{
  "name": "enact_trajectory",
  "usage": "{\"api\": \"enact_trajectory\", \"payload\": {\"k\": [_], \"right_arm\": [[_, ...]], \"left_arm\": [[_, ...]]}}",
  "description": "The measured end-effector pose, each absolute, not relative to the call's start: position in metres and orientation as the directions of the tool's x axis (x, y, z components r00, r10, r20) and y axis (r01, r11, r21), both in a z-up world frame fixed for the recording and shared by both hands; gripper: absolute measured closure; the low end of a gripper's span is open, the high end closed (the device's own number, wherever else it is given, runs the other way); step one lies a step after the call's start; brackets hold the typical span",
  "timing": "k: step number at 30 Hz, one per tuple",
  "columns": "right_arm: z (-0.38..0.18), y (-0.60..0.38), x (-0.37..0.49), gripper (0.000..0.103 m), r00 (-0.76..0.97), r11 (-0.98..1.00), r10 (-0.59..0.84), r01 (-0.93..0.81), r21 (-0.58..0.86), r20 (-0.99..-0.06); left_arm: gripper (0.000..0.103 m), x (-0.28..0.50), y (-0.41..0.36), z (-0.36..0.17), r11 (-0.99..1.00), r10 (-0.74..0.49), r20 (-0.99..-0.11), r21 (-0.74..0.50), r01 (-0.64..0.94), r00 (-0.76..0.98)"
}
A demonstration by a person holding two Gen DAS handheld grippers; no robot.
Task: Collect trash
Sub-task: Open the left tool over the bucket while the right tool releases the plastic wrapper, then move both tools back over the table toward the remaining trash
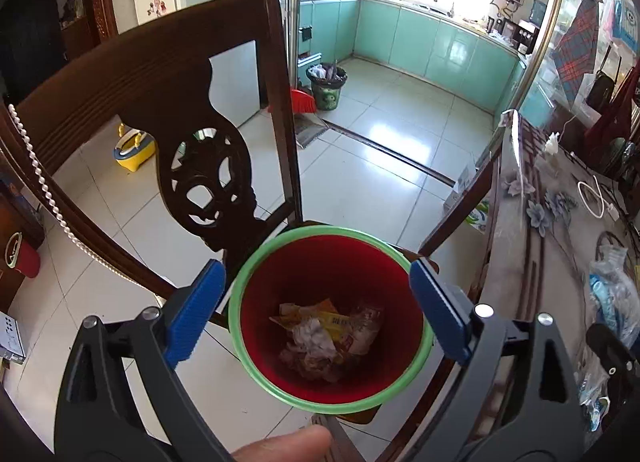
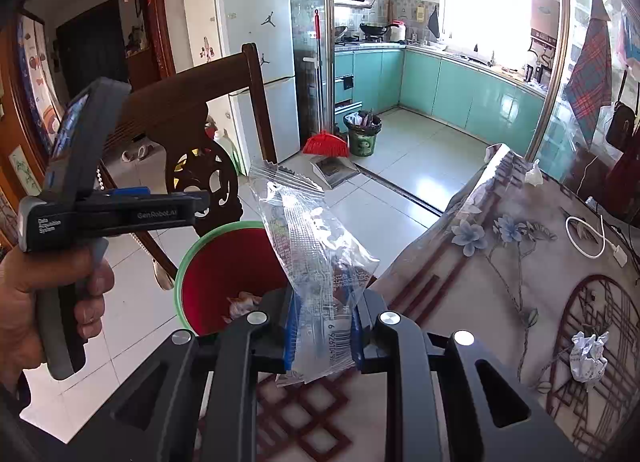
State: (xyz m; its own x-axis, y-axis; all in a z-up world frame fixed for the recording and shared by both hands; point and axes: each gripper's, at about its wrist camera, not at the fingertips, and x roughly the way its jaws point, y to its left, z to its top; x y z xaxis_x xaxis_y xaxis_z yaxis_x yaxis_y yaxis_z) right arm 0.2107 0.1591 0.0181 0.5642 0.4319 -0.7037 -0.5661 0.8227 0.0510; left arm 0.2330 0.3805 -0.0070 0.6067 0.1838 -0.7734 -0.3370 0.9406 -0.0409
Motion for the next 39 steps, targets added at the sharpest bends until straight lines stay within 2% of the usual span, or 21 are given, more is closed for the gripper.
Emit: {"api": "enact_trajectory", "payload": {"k": [2, 14, 23, 26, 28, 33, 36, 39], "right_arm": [[0.015, 0.166, 0.212, 0.083, 0.556, 0.817, 0.438, -0.574, 0.056, -0.706], [-0.003, 0.244, 0.23, 0.083, 0.491, 0.756, 0.484, -0.652, 0.062, -0.724], [-0.04, 0.298, 0.243, 0.077, 0.427, 0.724, 0.482, -0.685, 0.074, -0.765], [-0.049, 0.307, 0.243, 0.067, 0.424, 0.719, 0.473, -0.692, 0.06, -0.772], [-0.051, 0.307, 0.243, 0.038, 0.44, 0.725, 0.47, -0.687, 0.05, -0.765], [-0.046, 0.305, 0.242, 0.03, 0.461, 0.725, 0.468, -0.688, 0.03, -0.754], [-0.035, 0.295, 0.237, 0.017, 0.484, 0.733, 0.475, -0.68, 0.027, -0.735], [-0.022, 0.283, 0.229, 0.013, 0.508, 0.737, 0.475, -0.676, 0.01, -0.719]], "left_arm": [[0.005, 0.229, 0.385, 0.002, 0.93, 0.23, -0.751, -0.018, -0.367, 0.619], [0.005, 0.193, 0.428, 0.054, 0.821, 0.448, -0.613, -0.007, -0.571, 0.651], [0.005, 0.171, 0.458, 0.067, 0.756, 0.477, -0.598, -0.096, -0.648, 0.644], [0.005, 0.169, 0.46, 0.066, 0.748, 0.483, -0.596, -0.1, -0.657, 0.641], [0.005, 0.17, 0.462, 0.065, 0.741, 0.487, -0.6, -0.1, -0.664, 0.634], [0.005, 0.176, 0.457, 0.062, 0.752, 0.481, -0.602, -0.091, -0.653, 0.637], [0.005, 0.176, 0.454, 0.064, 0.759, 0.482, -0.595, -0.083, -0.646, 0.643], [0.005, 0.175, 0.453, 0.066, 0.761, 0.478, -0.593, -0.089, -0.643, 0.648]]}}
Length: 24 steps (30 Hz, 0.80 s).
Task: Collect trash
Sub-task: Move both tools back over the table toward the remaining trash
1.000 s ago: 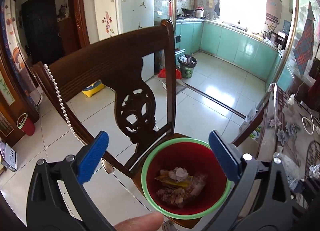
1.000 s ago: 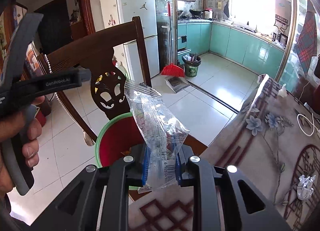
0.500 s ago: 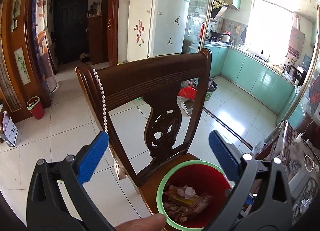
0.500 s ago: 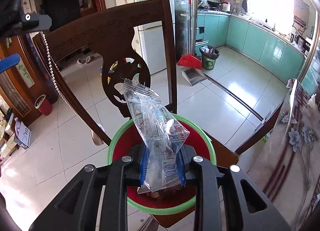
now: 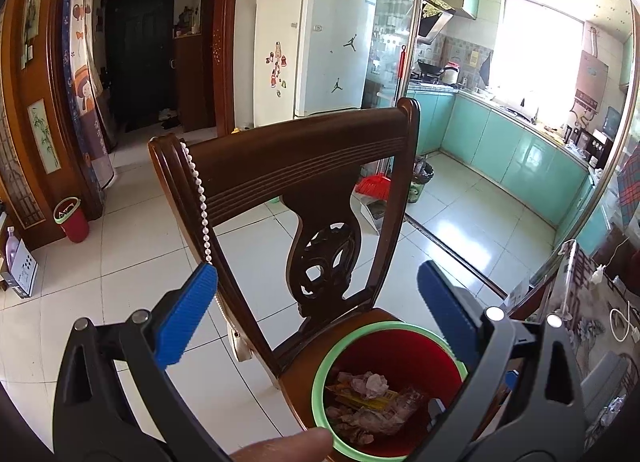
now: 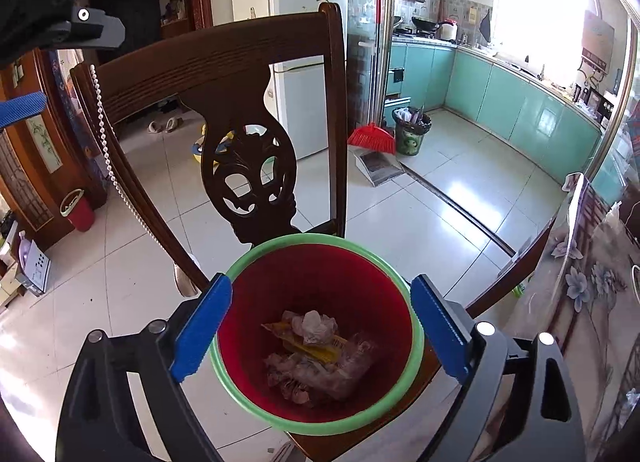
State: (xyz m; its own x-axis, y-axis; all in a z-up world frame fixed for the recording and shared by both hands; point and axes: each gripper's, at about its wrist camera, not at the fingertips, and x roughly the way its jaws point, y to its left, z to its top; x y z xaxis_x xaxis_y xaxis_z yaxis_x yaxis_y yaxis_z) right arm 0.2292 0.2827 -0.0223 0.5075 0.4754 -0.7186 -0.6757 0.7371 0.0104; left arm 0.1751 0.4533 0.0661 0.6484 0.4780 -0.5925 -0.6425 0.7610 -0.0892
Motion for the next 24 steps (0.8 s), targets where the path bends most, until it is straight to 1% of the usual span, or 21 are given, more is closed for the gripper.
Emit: {"api": "enact_trajectory", "payload": {"k": [3, 4, 16, 21, 24], "right_arm": [[-0.007, 0.263, 0.217, 0.007, 0.535, 0.745, 0.481, -0.667, 0.003, -0.695], [-0.003, 0.256, 0.212, 0.007, 0.544, 0.75, 0.478, -0.662, -0.002, -0.689], [0.035, 0.148, 0.153, 0.007, 0.614, 0.802, 0.435, -0.597, -0.027, -0.659], [0.054, 0.081, 0.125, 0.007, 0.666, 0.854, 0.381, -0.52, -0.033, -0.641], [0.066, 0.037, 0.108, 0.007, 0.7, 0.886, 0.345, -0.463, -0.029, -0.625]], "left_arm": [[0.005, 0.175, 0.447, 0.07, 0.772, 0.469, -0.587, -0.092, -0.629, 0.66], [0.005, 0.176, 0.443, 0.071, 0.779, 0.464, -0.584, -0.089, -0.621, 0.666], [0.005, 0.171, 0.366, 0.096, 0.889, 0.377, -0.522, -0.029, -0.457, 0.765], [0.005, 0.164, 0.319, 0.108, 0.934, 0.294, -0.51, -0.028, -0.357, 0.808], [0.005, 0.162, 0.284, 0.109, 0.96, 0.225, -0.517, -0.026, -0.278, 0.826]]}}
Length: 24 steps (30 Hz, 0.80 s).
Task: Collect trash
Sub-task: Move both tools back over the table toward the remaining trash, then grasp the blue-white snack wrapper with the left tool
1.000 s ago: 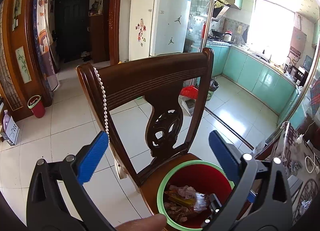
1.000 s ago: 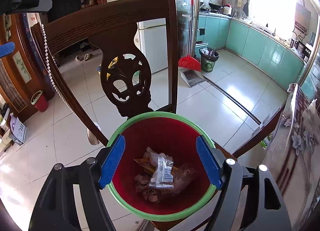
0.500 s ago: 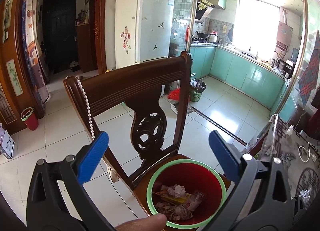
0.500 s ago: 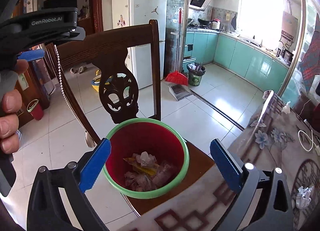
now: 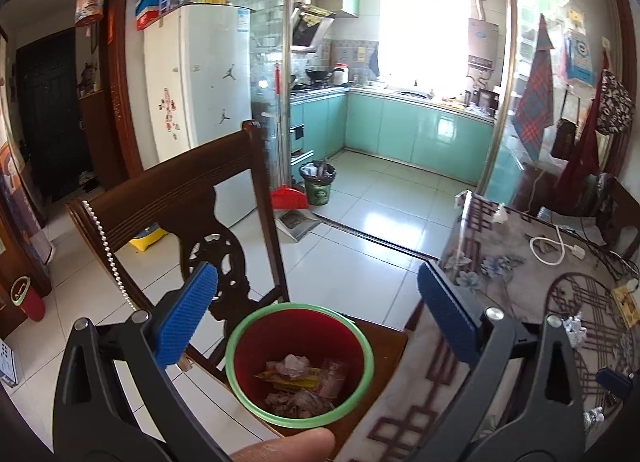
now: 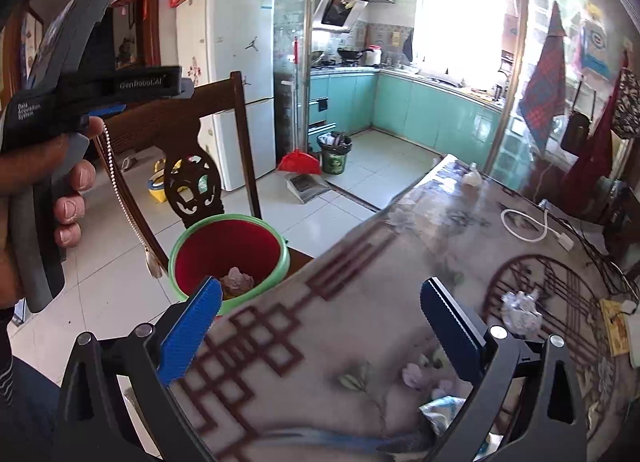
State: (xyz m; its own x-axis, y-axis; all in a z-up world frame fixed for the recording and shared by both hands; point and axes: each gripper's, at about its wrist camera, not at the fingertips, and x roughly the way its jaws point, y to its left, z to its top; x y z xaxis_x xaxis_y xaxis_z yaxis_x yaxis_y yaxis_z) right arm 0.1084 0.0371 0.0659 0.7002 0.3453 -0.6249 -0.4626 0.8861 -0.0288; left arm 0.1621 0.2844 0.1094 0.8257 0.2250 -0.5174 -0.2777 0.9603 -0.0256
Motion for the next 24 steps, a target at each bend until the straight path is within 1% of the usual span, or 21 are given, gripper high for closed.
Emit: {"api": "enact_trajectory", "payload": {"k": [2, 6, 10, 15, 17, 20, 24], "right_arm": [[0.072, 0.004, 0.097, 0.007, 0.72, 0.905, 0.32, -0.425, -0.026, -0.616], [0.074, -0.061, 0.075, 0.007, 0.752, 0.94, 0.238, -0.337, -0.048, -0.615], [0.068, -0.123, 0.056, 0.007, 0.768, 0.968, 0.155, -0.243, -0.059, -0.621], [0.056, -0.19, 0.037, 0.006, 0.778, 0.99, 0.067, -0.132, -0.058, -0.625], [0.047, -0.21, 0.033, 0.006, 0.773, 0.994, 0.045, -0.097, -0.048, -0.633], [0.031, -0.228, 0.028, 0.006, 0.763, 0.997, 0.039, -0.07, -0.023, -0.645], [0.009, -0.241, 0.025, 0.006, 0.749, 0.999, 0.042, -0.046, 0.011, -0.661]], "left_arm": [[0.005, 0.161, 0.258, 0.109, 0.977, 0.168, -0.522, -0.027, -0.213, 0.837], [0.005, 0.156, 0.197, 0.106, 0.996, 0.079, -0.526, 0.015, -0.083, 0.847], [0.005, 0.148, 0.144, 0.094, 1.0, -0.025, -0.549, -0.006, 0.026, 0.835], [0.005, 0.135, 0.074, 0.074, 0.982, -0.103, -0.572, 0.07, 0.173, 0.814], [0.004, 0.128, 0.055, 0.065, 0.974, -0.144, -0.59, 0.055, 0.218, 0.794], [0.005, 0.123, 0.032, 0.049, 0.964, -0.21, -0.638, -0.007, 0.266, 0.741], [0.005, 0.118, 0.011, 0.022, 0.954, -0.235, -0.698, -0.033, 0.297, 0.677]]}}
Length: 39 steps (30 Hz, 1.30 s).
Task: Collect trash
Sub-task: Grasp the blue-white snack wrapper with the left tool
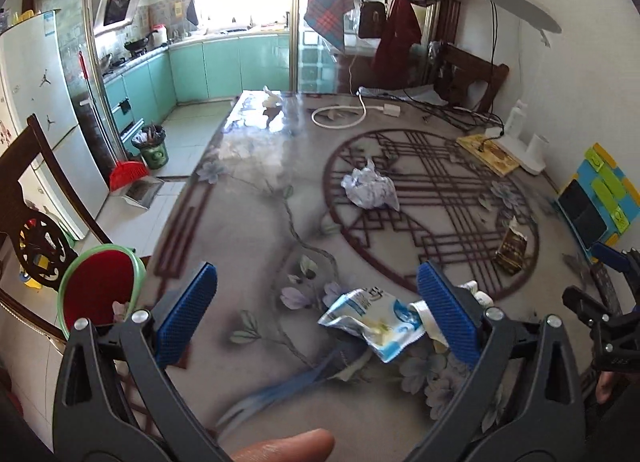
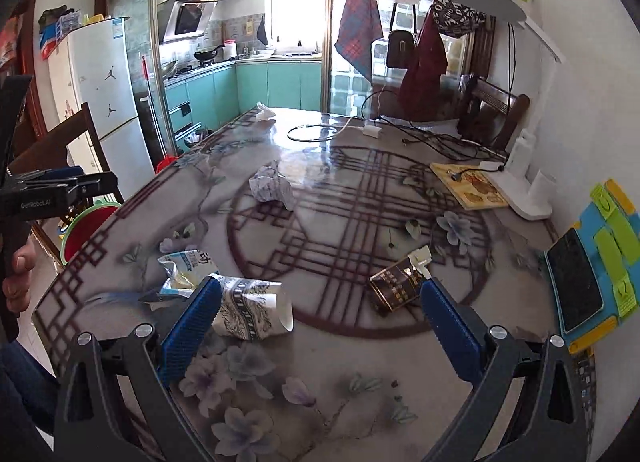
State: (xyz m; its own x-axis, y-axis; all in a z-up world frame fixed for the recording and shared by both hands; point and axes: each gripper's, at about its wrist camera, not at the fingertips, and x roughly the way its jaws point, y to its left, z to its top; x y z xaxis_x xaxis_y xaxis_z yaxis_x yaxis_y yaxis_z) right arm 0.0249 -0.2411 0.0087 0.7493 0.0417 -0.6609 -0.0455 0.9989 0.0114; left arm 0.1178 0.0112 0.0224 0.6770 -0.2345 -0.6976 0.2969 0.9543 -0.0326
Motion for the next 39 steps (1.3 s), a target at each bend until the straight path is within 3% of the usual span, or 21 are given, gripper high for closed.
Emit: {"api": "enact_trajectory", "payload": {"k": [8, 14, 29, 39], "right_arm": [[-0.002, -0.242, 0.024, 0.007, 0.747, 0.998, 0.054, -0.062, 0.012, -0.663], [-0.003, -0.243, 0.023, 0.007, 0.748, 0.997, 0.065, -0.069, 0.02, -0.66], [-0.01, -0.244, 0.026, 0.006, 0.736, 0.996, 0.081, -0.075, 0.039, -0.672], [-0.01, -0.247, 0.024, 0.006, 0.741, 0.997, 0.081, -0.07, 0.043, -0.666]], "left_arm": [[0.005, 0.13, -0.009, -0.04, 0.957, -0.248, -0.824, -0.125, 0.263, 0.509], [0.005, 0.151, -0.015, -0.065, 0.97, -0.228, -0.867, -0.165, 0.178, 0.443], [0.006, 0.18, -0.047, -0.094, 0.996, -0.061, -0.909, -0.029, 0.084, 0.412], [0.039, 0.175, -0.044, -0.098, 0.998, -0.041, -0.922, -0.021, 0.056, 0.385]]}}
